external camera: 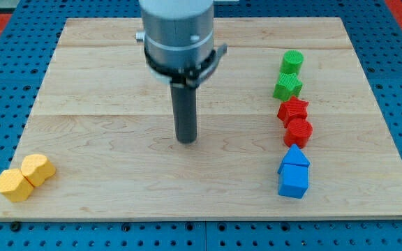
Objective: Move the yellow hexagon to the top of the green circle
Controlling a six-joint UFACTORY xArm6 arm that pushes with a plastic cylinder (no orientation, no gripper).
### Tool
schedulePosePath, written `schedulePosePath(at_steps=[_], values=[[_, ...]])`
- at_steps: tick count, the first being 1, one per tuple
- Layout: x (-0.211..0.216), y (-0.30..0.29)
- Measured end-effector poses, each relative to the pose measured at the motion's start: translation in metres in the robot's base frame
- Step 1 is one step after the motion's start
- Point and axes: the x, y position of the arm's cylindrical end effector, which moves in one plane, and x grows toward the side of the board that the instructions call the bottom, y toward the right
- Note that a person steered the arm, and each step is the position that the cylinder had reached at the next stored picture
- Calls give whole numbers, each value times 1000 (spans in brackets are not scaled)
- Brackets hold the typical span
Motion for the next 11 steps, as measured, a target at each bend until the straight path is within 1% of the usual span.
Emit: schedulePosePath(at_steps=[1,2,3,4,5,6,7,8,9,10,11], values=[[53,-17],[91,-78],[105,-139],[107,-237],[103,-277],[72,-202],[23,-111],[-12,-90],[-50,-15],[-114,-9],[-71,4]])
